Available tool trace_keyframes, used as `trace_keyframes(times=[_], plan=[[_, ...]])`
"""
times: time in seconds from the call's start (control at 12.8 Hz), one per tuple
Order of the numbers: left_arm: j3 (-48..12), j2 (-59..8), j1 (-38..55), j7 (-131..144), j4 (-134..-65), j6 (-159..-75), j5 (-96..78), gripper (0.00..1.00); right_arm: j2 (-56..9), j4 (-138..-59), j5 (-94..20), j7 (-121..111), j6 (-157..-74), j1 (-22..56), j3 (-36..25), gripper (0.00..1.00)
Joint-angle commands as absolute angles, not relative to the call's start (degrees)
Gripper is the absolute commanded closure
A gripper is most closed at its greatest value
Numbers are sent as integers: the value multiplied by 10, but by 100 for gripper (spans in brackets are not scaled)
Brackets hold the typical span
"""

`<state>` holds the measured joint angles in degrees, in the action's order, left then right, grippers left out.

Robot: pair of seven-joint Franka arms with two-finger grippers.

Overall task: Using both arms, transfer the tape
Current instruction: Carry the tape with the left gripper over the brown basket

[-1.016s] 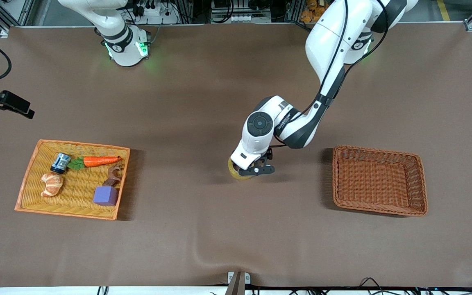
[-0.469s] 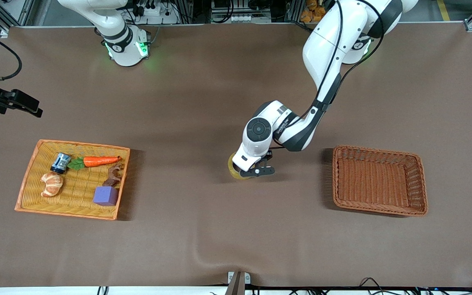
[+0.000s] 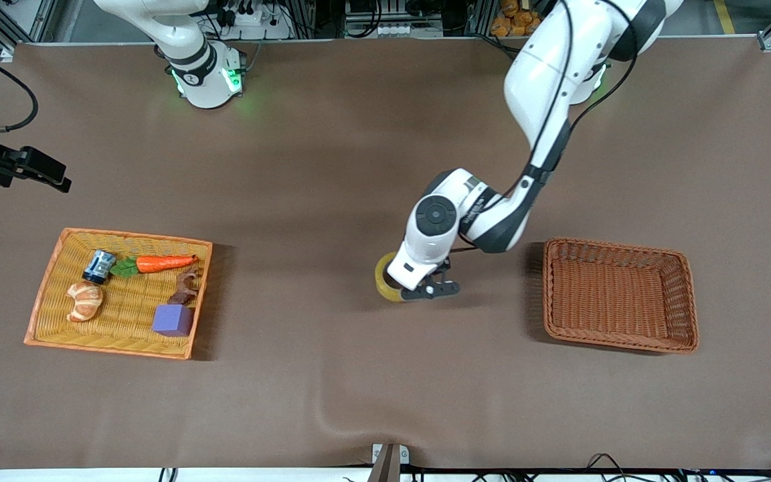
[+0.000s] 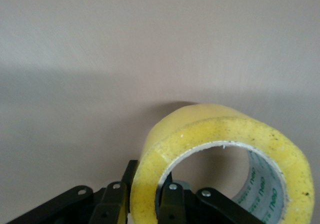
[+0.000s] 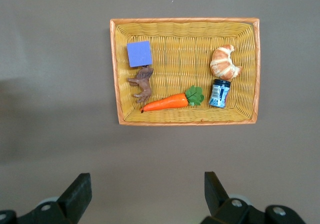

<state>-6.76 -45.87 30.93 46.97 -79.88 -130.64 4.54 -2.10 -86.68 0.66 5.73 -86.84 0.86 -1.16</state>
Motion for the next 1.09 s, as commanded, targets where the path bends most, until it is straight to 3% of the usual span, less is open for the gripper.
trace_keyframes(times=[0.0,0.23,0.62,1.02], plan=[[-78,-344,228,447,-817,-1239,48,100,-29,-854,16,63,-867,7,-11,0],[-78,-272,148,385,-817,-1149,33,100,-30,-854,16,63,-867,11,-11,0],[-77,-247,9,144,-822,-1066,0,100,-29,-853,9,64,-865,9,-11,0],[-75,-248,-62,83,-926,-1093,19,100,-30,-854,9,65,-866,13,-11,0]])
